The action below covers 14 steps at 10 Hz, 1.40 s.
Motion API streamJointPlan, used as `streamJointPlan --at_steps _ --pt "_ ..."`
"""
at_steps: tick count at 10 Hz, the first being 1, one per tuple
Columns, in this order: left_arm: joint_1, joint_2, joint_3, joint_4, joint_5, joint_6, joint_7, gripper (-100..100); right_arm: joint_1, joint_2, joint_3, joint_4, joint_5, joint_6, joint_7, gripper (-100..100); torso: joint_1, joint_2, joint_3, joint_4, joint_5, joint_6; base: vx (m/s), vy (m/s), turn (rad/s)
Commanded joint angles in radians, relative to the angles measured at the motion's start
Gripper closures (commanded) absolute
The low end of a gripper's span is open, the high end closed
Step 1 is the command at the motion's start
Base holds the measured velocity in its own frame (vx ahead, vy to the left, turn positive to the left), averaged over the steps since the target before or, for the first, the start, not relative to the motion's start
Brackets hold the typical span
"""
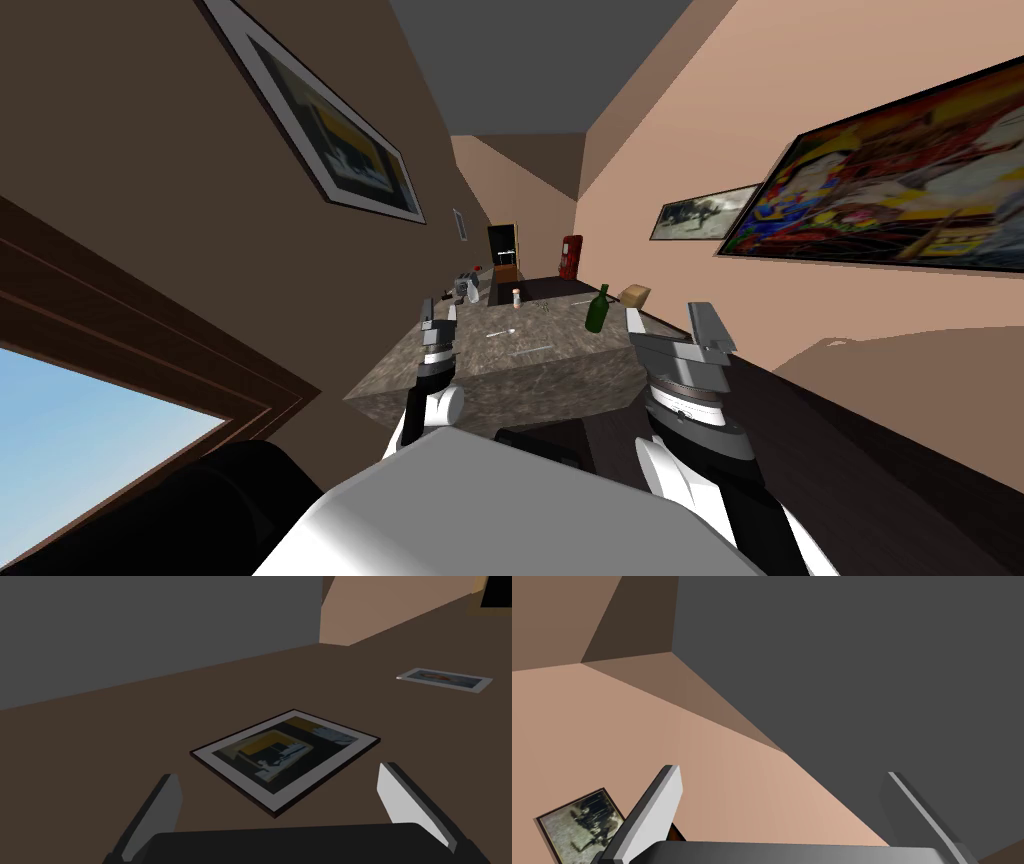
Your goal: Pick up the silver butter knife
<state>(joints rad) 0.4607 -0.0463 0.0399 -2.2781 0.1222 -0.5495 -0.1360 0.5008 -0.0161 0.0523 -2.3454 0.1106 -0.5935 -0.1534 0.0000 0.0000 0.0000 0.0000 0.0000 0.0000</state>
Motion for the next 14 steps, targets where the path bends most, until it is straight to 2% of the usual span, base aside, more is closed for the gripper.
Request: streamJointPlan --at_steps 1,4,5,6,7,8,9,10,13,14 --pt "-0.005 0.034 0.003 0.003 0.006 0.022 0.007 -100 0.000 0.000 0.000 0.000 0.000 0.000 0.000 0 0.000 0.000 0.000 0.000 0.000 0.000 -0.003 -0.012 -0.021" --pt "-0.024 0.110 0.013 0.015 0.031 0.105 0.036 -100 0.000 0.000 0.000 0.000 0.000 0.000 0.000 0 -0.002 0.001 0.000 0.000 0.000 0.000 -0.013 -0.032 -0.040" --pt "-0.024 0.110 0.013 0.015 0.031 0.110 0.036 -100 0.000 0.000 0.000 0.000 0.000 0.000 0.000 0 -0.002 0.001 0.001 0.000 0.000 0.000 -0.014 -0.030 -0.008" --pt "-0.034 0.133 0.018 0.021 0.043 0.150 0.050 -100 0.000 0.000 0.000 0.000 0.000 0.000 0.000 0 -0.002 0.001 0.001 0.000 0.000 0.000 -0.005 -0.035 -0.034" --pt "-0.034 0.133 0.018 0.021 0.043 0.153 0.050 -100 0.000 0.000 0.000 0.000 0.000 0.000 0.000 0 -0.002 0.000 0.000 0.000 0.000 0.000 -0.003 -0.027 -0.016" --pt "-0.045 0.154 0.023 0.029 0.057 0.193 0.065 -100 0.000 0.000 0.000 0.000 0.000 0.000 0.000 0 -0.002 0.000 0.000 0.000 0.000 0.000 -0.006 -0.030 -0.039" --pt "-0.045 0.154 0.023 0.029 0.057 0.201 0.065 -100 0.000 0.000 0.000 0.000 0.000 0.000 0.000 0 -0.002 0.000 0.000 0.000 0.000 0.000 -0.007 -0.025 -0.019" --pt "-0.058 0.173 0.029 0.037 0.071 0.238 0.083 -100 0.000 0.000 0.000 0.000 0.000 0.000 0.000 0 -0.002 0.000 0.000 0.000 0.000 0.000 -0.007 -0.035 -0.042" --pt "-0.072 0.191 0.034 0.046 0.087 0.313 0.102 -100 0.000 0.000 0.000 0.000 0.000 0.000 0.000 0 -0.003 0.001 0.000 0.000 -0.001 0.000 -0.011 -0.037 -0.027" --pt "-0.088 0.207 0.040 0.057 0.104 0.347 0.122 -100 0.000 0.000 0.000 0.000 0.000 0.000 0.000 0 -0.002 0.001 0.000 0.000 -0.001 0.000 -0.006 -0.040 -0.056"
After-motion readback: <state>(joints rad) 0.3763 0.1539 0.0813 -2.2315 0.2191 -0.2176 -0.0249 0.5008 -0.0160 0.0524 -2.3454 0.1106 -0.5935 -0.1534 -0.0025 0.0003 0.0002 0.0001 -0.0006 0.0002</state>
